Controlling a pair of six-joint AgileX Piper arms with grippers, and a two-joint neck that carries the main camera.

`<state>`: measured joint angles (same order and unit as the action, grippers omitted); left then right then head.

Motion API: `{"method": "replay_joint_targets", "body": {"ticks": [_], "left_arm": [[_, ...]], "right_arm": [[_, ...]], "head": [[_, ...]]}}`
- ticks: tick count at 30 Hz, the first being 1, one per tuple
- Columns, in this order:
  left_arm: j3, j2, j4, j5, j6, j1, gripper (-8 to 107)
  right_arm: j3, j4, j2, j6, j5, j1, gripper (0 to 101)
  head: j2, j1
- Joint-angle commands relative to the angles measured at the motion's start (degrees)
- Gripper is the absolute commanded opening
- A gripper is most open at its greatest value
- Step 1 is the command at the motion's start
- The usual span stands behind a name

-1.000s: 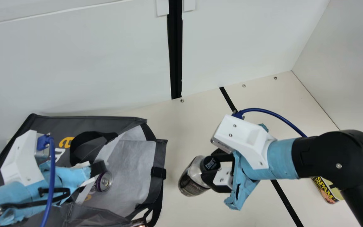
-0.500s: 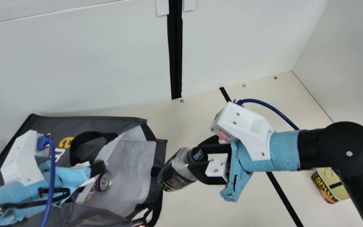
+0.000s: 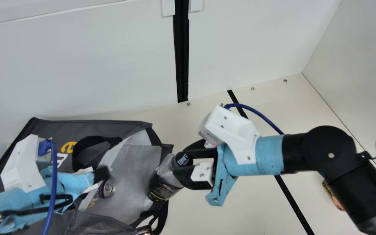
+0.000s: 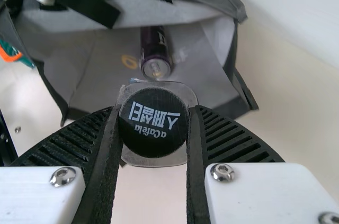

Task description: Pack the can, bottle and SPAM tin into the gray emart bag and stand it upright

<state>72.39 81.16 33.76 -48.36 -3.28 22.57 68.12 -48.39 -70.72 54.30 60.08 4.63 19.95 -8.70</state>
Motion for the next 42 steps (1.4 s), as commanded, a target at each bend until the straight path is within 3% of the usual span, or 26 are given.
{"method": "replay_joint_targets", "body": {"ticks": [1,19,31,42], "left_arm": [[0.00,0.00,0.00,0.00,0.00,0.00,-8],[0.00,0.00,0.00,0.00,0.00,0.00,-8],[0.00,0.00,0.00,0.00,0.00,0.00,-8],[0.00,0.00,0.00,0.00,0.00,0.00,-8]], "right_arm": [[-0.12,-0.57,-0.53,-0.11,-1.79,1.60,0],[-0.31,-7.65,-8.35,4.92,-14.53,10.65,0],[0.38,-16.37,-14.87,14.40,-19.37,13.36,0],[1.34,-20.42,-20.93,19.66,-22.55,15.90,0]], "head": [[0.05,-1.30],[0.05,-1.30],[0.05,-1.30],[0.05,-1.30]]}}
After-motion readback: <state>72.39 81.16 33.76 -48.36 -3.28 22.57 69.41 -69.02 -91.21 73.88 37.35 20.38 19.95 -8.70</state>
